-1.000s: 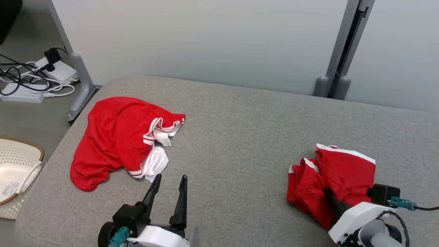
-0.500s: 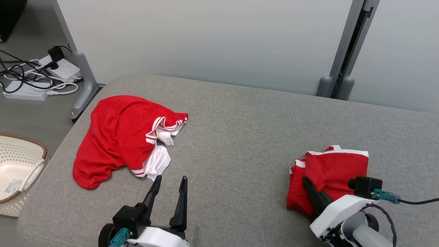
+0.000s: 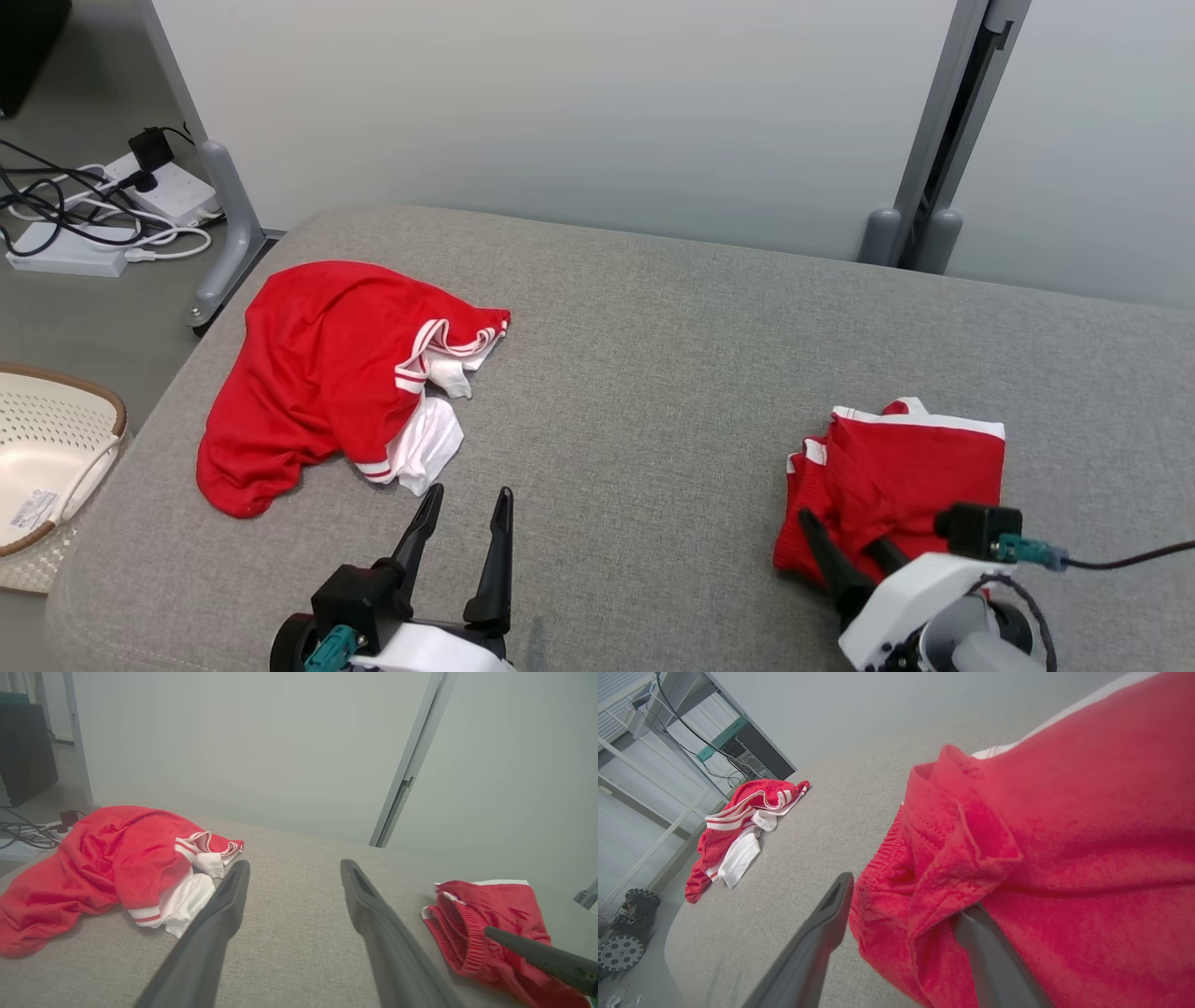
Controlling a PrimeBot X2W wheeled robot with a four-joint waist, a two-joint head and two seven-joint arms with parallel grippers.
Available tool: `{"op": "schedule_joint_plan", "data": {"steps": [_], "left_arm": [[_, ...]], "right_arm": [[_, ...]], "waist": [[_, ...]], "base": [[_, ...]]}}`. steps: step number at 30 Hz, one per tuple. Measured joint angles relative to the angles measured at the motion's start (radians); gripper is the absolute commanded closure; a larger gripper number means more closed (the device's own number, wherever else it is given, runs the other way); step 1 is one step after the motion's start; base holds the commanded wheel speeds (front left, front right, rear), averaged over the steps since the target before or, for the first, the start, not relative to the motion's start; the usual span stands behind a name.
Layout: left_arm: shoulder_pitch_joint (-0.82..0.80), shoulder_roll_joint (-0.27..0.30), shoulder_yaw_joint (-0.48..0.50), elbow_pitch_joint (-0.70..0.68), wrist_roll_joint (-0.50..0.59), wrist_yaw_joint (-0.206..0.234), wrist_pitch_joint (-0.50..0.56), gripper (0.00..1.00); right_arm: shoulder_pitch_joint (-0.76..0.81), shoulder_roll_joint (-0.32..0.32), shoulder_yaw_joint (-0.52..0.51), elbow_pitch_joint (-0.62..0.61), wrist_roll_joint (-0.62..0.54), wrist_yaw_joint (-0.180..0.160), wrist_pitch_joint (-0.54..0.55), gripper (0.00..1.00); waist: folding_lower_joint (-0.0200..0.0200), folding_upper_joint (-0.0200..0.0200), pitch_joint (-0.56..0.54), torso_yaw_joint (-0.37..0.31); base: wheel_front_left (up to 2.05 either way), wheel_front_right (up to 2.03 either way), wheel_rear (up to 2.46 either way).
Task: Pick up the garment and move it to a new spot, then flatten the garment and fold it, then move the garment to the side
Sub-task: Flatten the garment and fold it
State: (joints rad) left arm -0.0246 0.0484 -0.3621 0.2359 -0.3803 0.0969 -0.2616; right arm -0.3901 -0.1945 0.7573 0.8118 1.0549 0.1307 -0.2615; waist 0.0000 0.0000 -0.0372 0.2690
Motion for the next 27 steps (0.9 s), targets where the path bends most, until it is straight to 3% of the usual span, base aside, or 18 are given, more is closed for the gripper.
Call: {"op": "schedule_joint_plan", "data": {"steps": [12, 21, 27], "left_arm": [[0.000, 0.000, -0.001, 0.002, 0.001, 0.000, 0.000, 0.00], [-0.003, 0.000, -0.007, 0.003, -0.002, 0.001, 0.000, 0.00], [-0.004, 0.000, 0.001, -0.001, -0.007, 0.007, 0.000, 0.00]], "right_arm": [[-0.023, 0.018, -0.016, -0.081, -0.115, 0.000, 0.000, 0.00], [-0.033, 0.043, 0.070, 0.041, -0.095, 0.000, 0.045, 0.00], [-0.047, 0.039, 0.070, 0.019, -0.053, 0.000, 0.021, 0.00]], "waist": [[0.0000, 0.0000, 0.002, -0.004], [0.0000, 0.0000, 0.012, 0.002], [0.0000, 0.0000, 0.010, -0.004]], "base": [[0.00, 0.00, 0.00], [0.00, 0.00, 0.00], [0.00, 0.00, 0.00]]}}
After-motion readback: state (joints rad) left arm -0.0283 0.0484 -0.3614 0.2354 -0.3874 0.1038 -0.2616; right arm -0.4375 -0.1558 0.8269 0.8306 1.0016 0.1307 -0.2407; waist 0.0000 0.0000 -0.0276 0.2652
